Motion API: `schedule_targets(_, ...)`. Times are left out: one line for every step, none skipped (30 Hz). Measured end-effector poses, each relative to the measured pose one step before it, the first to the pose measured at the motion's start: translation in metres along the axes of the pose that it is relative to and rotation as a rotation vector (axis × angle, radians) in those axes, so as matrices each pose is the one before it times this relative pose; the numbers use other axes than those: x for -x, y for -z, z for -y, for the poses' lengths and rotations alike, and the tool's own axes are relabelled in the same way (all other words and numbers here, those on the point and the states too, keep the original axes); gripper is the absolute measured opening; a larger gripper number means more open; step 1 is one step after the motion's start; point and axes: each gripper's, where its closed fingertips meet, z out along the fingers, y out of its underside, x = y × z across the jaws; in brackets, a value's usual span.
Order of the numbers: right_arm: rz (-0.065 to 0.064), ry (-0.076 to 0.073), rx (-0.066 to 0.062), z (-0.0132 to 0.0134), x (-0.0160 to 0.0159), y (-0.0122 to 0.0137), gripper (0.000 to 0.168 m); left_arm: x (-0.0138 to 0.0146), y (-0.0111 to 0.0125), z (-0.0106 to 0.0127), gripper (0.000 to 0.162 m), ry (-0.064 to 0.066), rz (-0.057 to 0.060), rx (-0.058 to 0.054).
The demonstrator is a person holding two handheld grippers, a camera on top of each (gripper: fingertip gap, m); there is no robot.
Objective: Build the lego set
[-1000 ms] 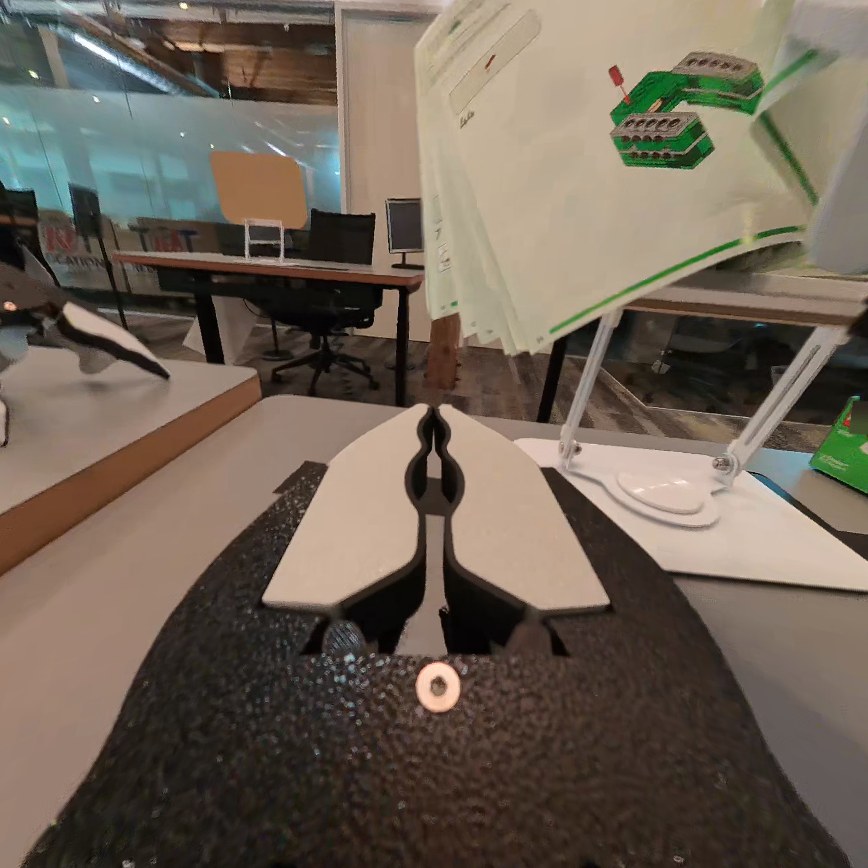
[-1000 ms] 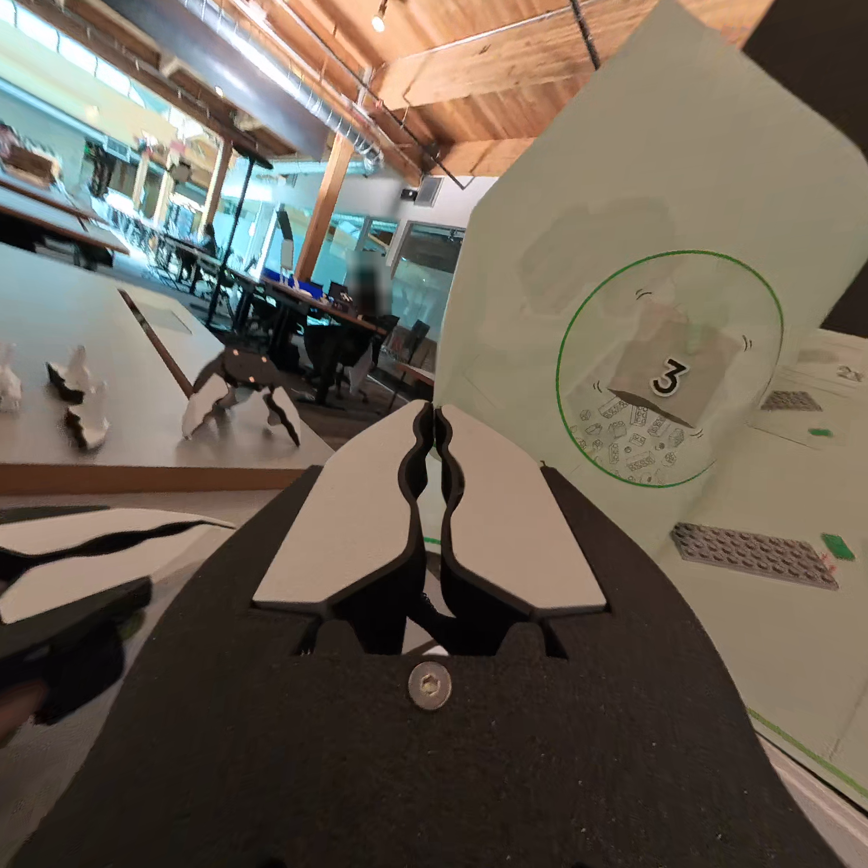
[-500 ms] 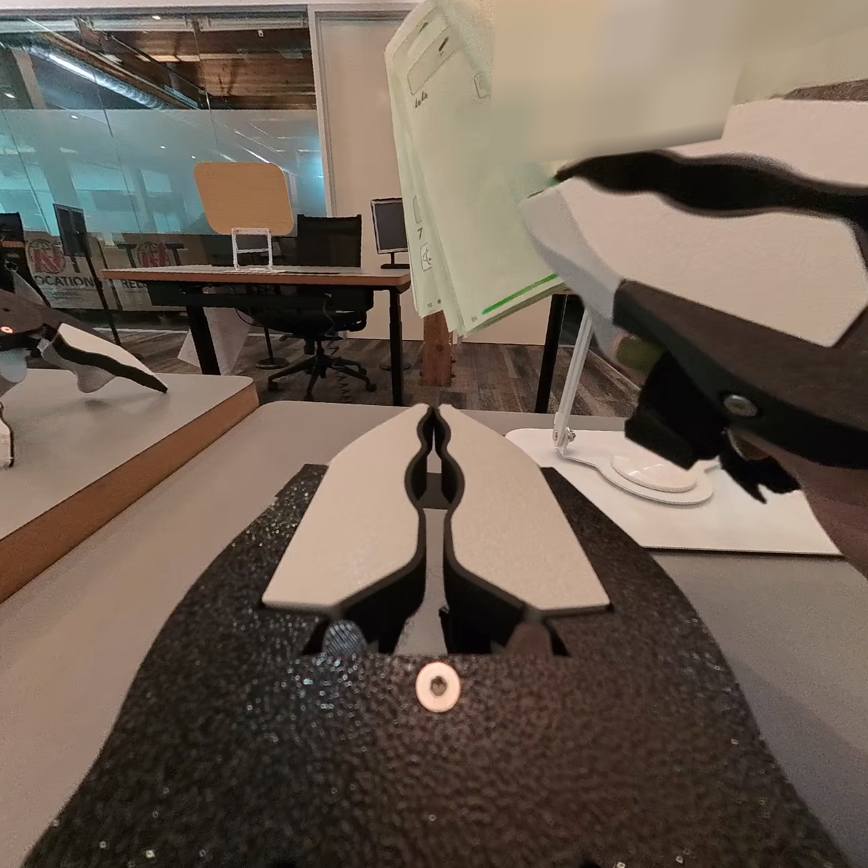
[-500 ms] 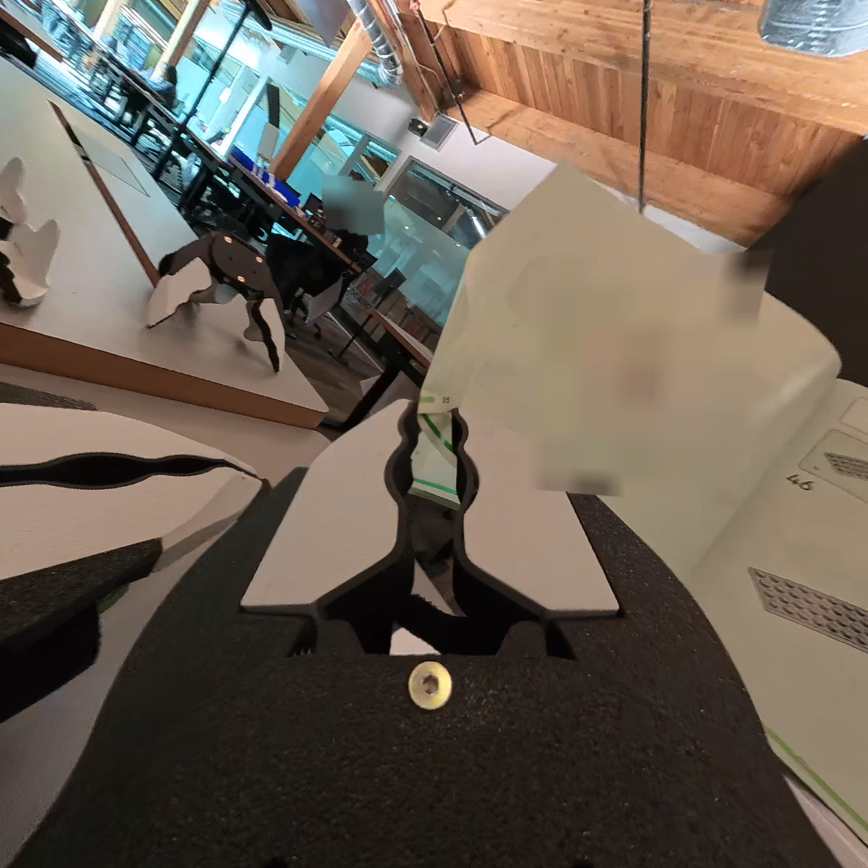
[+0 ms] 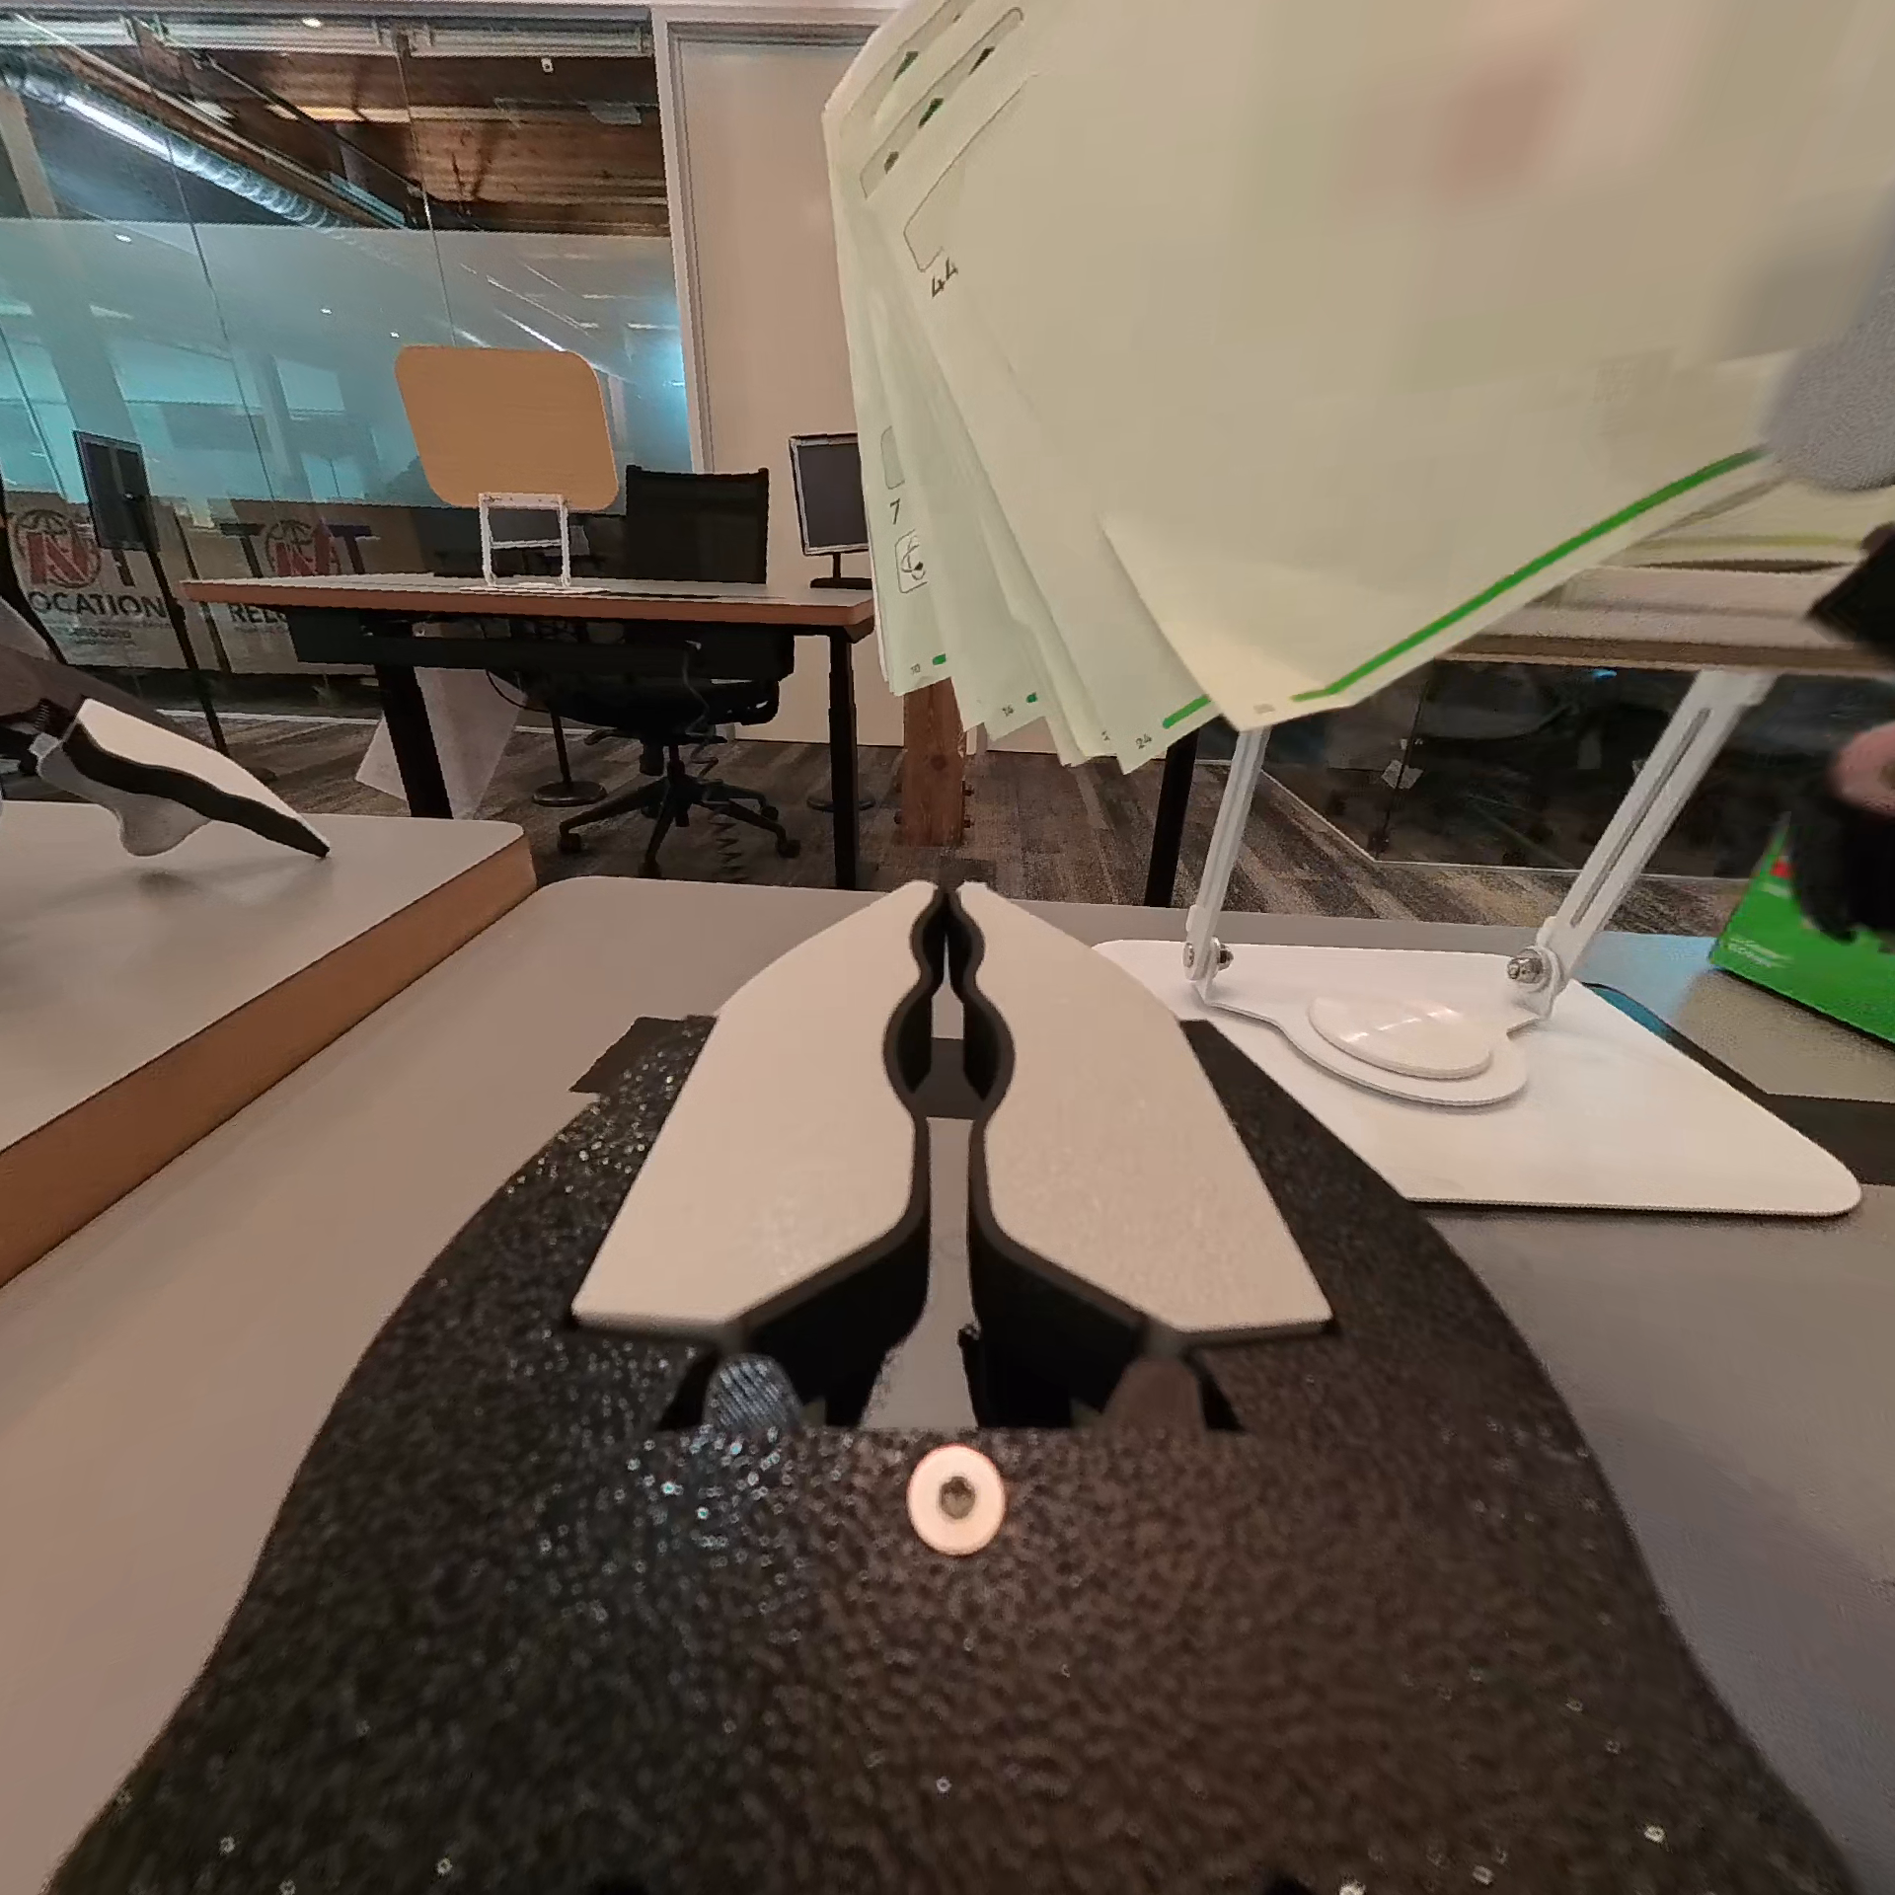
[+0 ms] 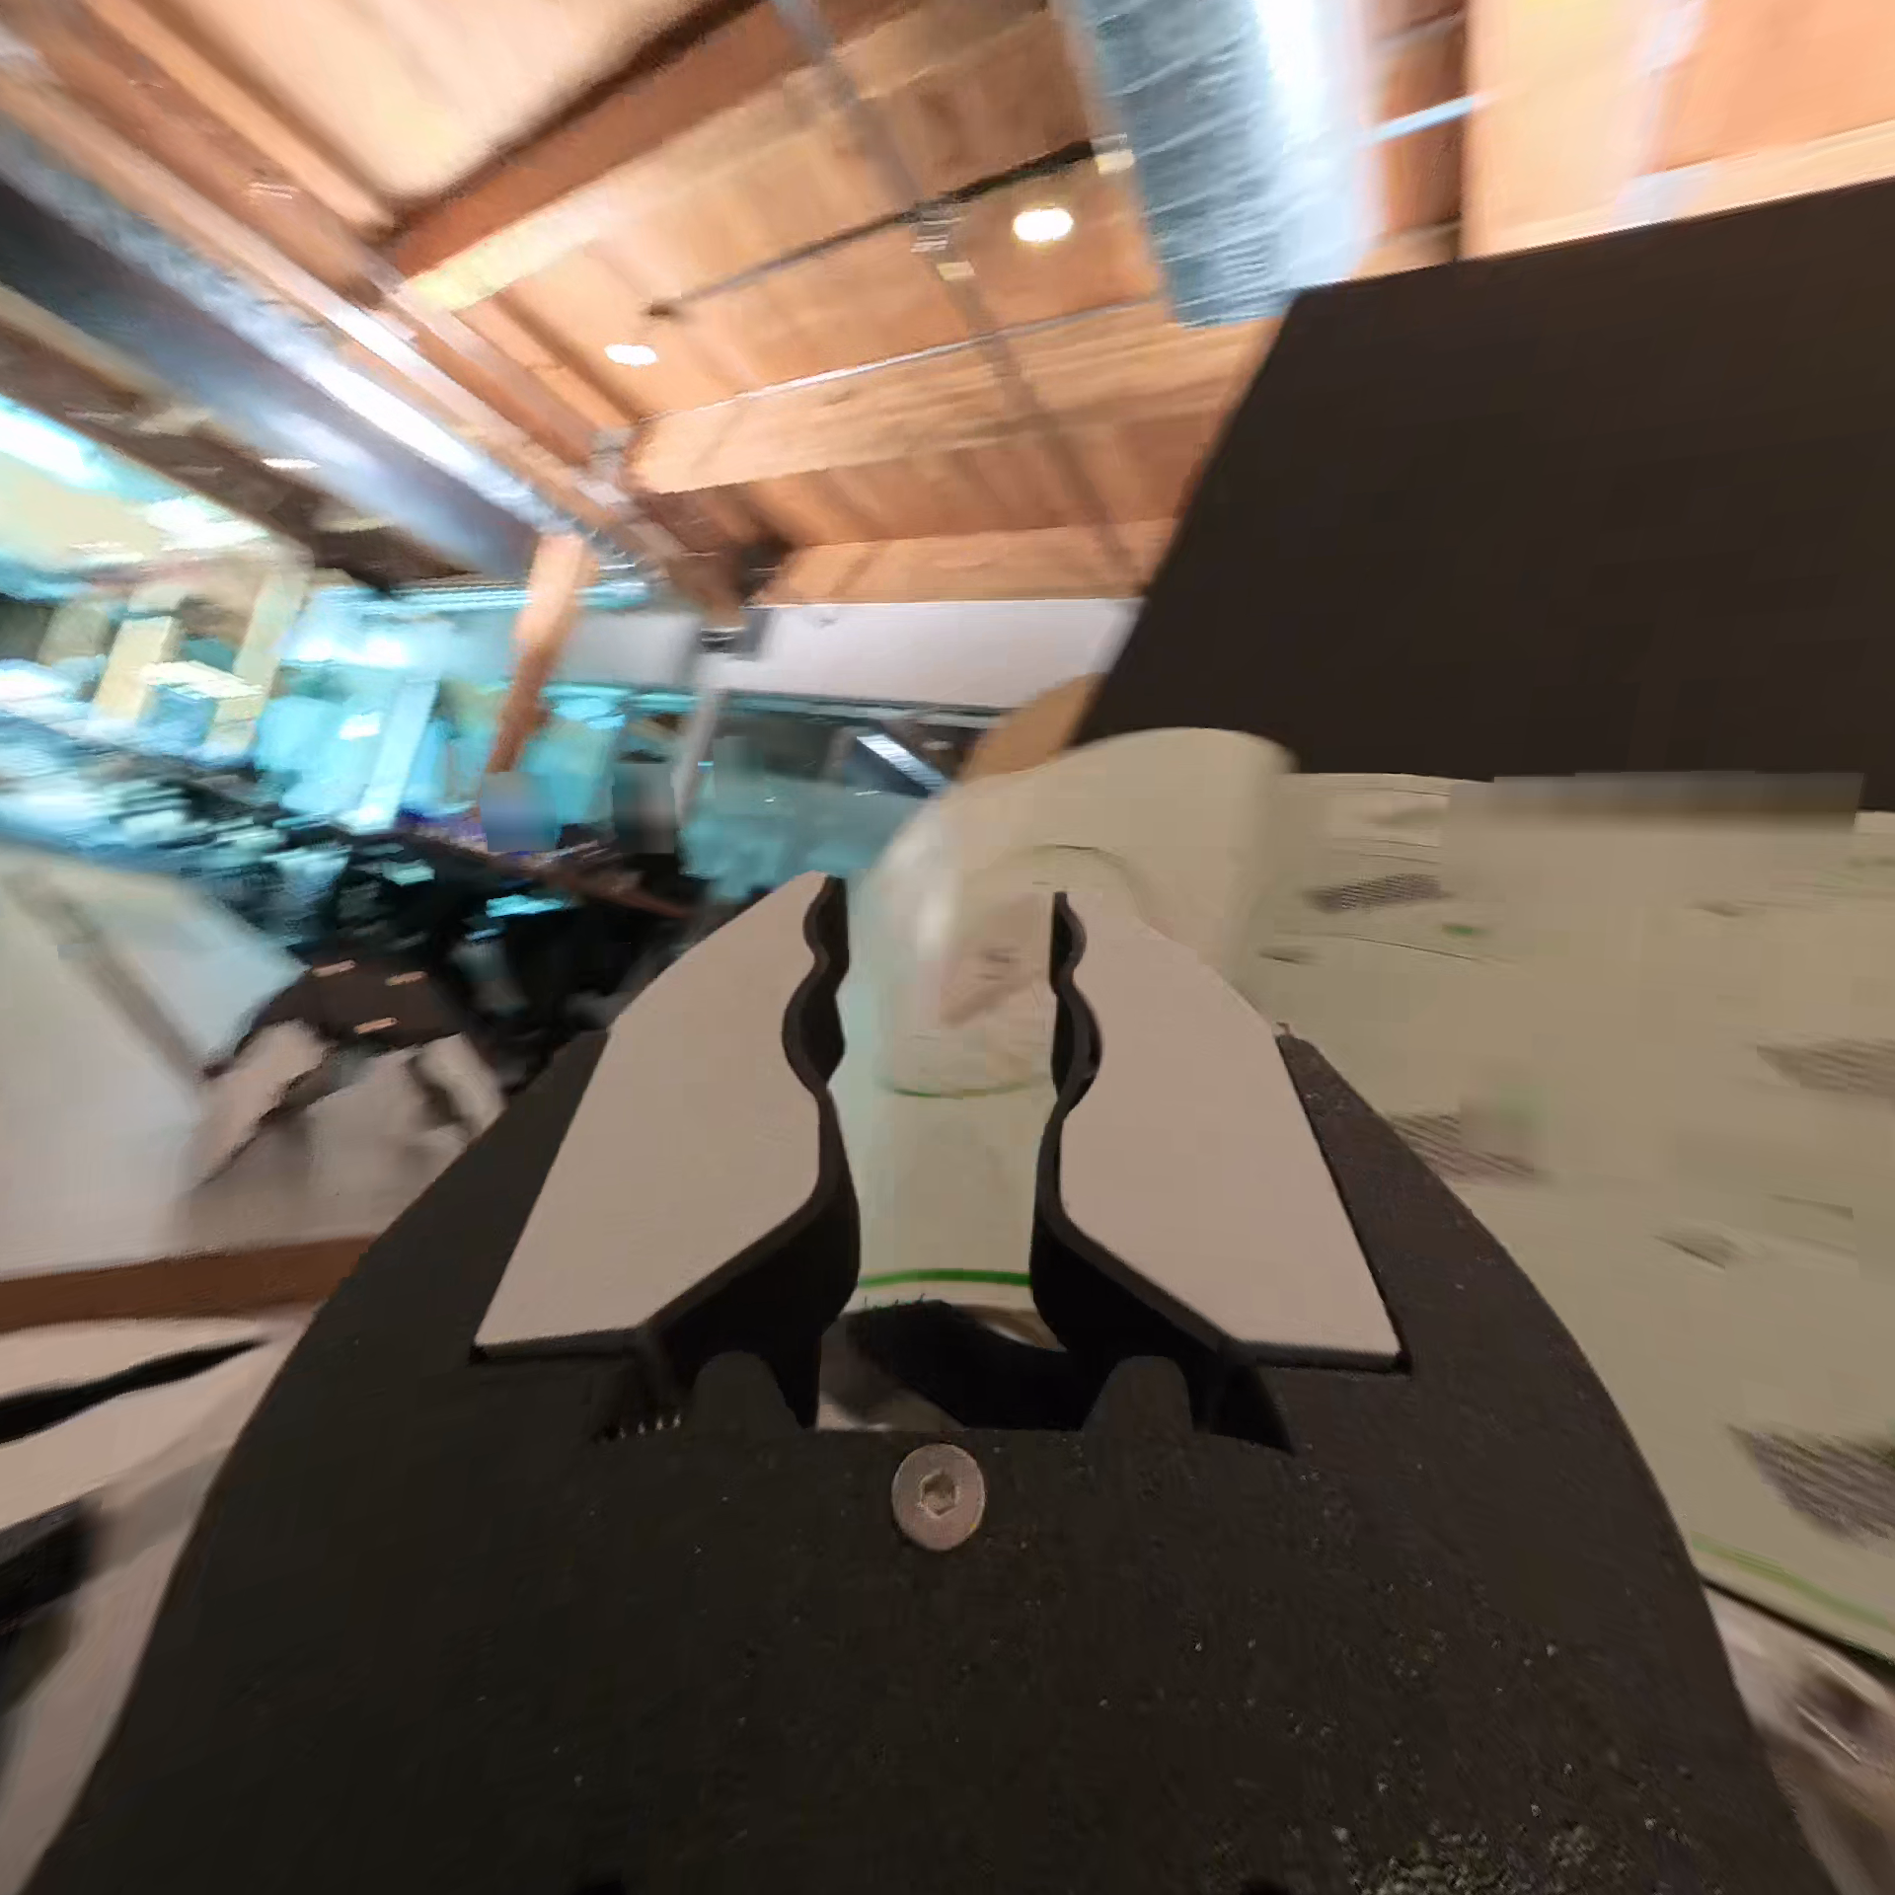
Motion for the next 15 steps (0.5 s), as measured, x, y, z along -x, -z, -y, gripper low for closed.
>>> schedule_targets(-0.1104, 0.0248, 0.0182, -0.00479, -0.02041, 0.00412, 0.029, -0.00108, -0.00029, -0.00016, 0.000, -0.0017, -0.0032, 0.0007)
schedule_targets(-0.0771, 0.0294, 0.0381, -0.00935, -0.01484, 0.00169, 0.021, -0.00106, -0.00015, -0.00005, 0.000, -0.0028, -0.0027, 0.0000)
schedule_targets(-0.0402, 0.0250, 0.0491, -0.01233, -0.00822, -0.00021, 0.015, -0.00085, -0.00009, 0.00007, 0.000, -0.0035, -0.0018, -0.0001)
schedule_targets(-0.0125, 0.0120, 0.0510, -0.01288, -0.00288, -0.00134, 0.008, -0.00078, -0.00018, 0.00015, 0.000, -0.0032, -0.0018, -0.0007)
schedule_targets(0.0012, -0.0016, 0.0452, -0.01132, 0.00024, -0.00163, 0.002, -0.00085, -0.00009, 0.00015, 0.000, -0.0028, -0.0025, -0.0006)
schedule_targets(0.0054, -0.0090, 0.0343, -0.00824, 0.00196, -0.00152, 0.000, -0.00070, -0.00023, -0.00003, 0.000, -0.0021, -0.0019, 0.0000)
schedule_targets(0.0109, -0.0070, 0.0237, -0.00508, 0.00353, -0.00133, 0.000, -0.00058, -0.00015, -0.00010, 0.000, -0.0014, -0.0017, 0.0006)
schedule_targets(0.0180, 0.0015, 0.0138, -0.00208, 0.00507, -0.00123, 0.000, -0.00074, -0.00019, -0.00020, 0.000, -0.0011, -0.0024, 0.0012)
schedule_targets(0.0204, 0.0110, 0.0061, 0.00008, 0.00582, -0.00111, 0.000, -0.00048, -0.00011, -0.00012, 0.000, -0.0010, -0.0018, 0.0007)
schedule_targets(0.0187, 0.0172, 0.0065, 0.00077, 0.00560, -0.00139, 0.000, -0.00034, -0.00006, -0.00004, 0.000, -0.0011, -0.0011, 0.0002)
schedule_targets(0.0204, 0.0179, 0.0117, 0.00020, 0.00547, -0.00169, 0.000, -0.00012, -0.00002, 0.00003, 0.000, -0.0006, -0.0002, 0.0005)
schedule_targets(0.0258, 0.0148, 0.0139, -0.00028, 0.00581, -0.00197, 0.000, -0.00010, -0.00006, -0.00005, 0.000, 0.0001, -0.0003, 0.0003)
schedule_targets(0.0316, 0.0082, 0.0110, -0.00029, 0.00620, -0.00199, 0.000, -0.00015, -0.00006, -0.00006, 0.000, 0.0003, -0.0006, 0.0004)
schedule_targets(0.0442, 0.0017, 0.0058, -0.00026, 0.00743, -0.00203, 0.000, -0.00023, -0.00004, -0.00010, 0.000, 0.0008, -0.0010, 0.0007)
schedule_targets(0.0513, -0.0023, 0.0074, -0.00090, 0.00788, -0.00198, 0.000, -0.00036, -0.00004, -0.00009, 0.000, 0.0018, -0.0014, 0.0006)
